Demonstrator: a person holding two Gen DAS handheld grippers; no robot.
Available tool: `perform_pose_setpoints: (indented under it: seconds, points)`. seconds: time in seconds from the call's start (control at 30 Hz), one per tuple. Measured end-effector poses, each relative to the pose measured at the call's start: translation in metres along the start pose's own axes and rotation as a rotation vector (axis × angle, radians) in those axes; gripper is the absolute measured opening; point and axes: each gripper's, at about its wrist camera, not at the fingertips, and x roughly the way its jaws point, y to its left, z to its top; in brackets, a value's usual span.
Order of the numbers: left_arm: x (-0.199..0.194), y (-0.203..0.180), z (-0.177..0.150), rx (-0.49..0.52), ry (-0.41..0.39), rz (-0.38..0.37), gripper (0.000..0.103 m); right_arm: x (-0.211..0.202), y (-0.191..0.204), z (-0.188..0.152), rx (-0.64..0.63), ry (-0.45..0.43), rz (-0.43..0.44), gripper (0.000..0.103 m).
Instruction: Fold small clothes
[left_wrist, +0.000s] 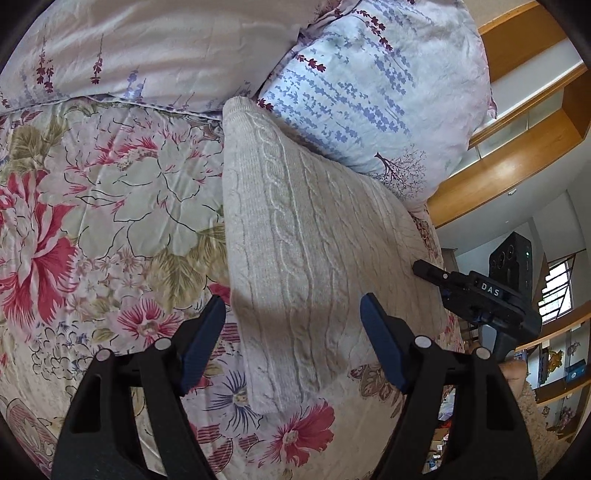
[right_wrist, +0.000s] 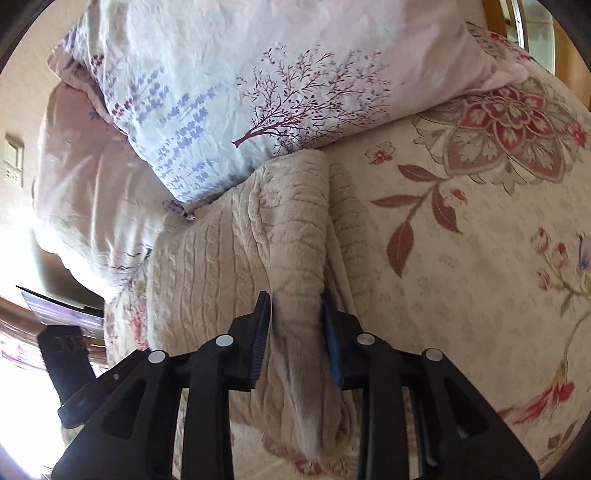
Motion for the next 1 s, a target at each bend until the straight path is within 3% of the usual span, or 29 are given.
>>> perform_pose_setpoints:
  seconds: [0.3, 0.33, 0.37, 0.57, 0.67, 1.0]
  points:
    - [0.002, -0.002, -0.022, 0.046, 0.057, 0.001, 0.060, -0.020, -0.020, -0.040, 0.046, 0.011, 0.027, 0.029]
    - [0.004, -0.002, -0.026, 0.053, 0.072, 0.001, 0.054, -0.019, -0.020, -0.042, 0.046, 0.008, 0.028, 0.028]
    - [0.006, -0.002, -0.028, 0.054, 0.081, 0.004, 0.047, -0.020, -0.020, -0.043, 0.043, 0.004, 0.026, 0.018]
    - [0.000, 0.006, -0.034, 0.042, 0.083, -0.024, 0.021, -0.038, -0.005, -0.042, 0.015, -0.081, 0.041, 0.011]
    - [-0.006, 0.003, -0.034, 0.073, 0.076, -0.030, 0.019, -0.048, -0.008, -0.045, 0.009, -0.095, 0.038, 0.010]
    - [-0.004, 0.012, -0.048, 0.072, 0.099, -0.022, 0.017, -0.025, -0.019, -0.066, -0.053, -0.059, -0.143, 0.010]
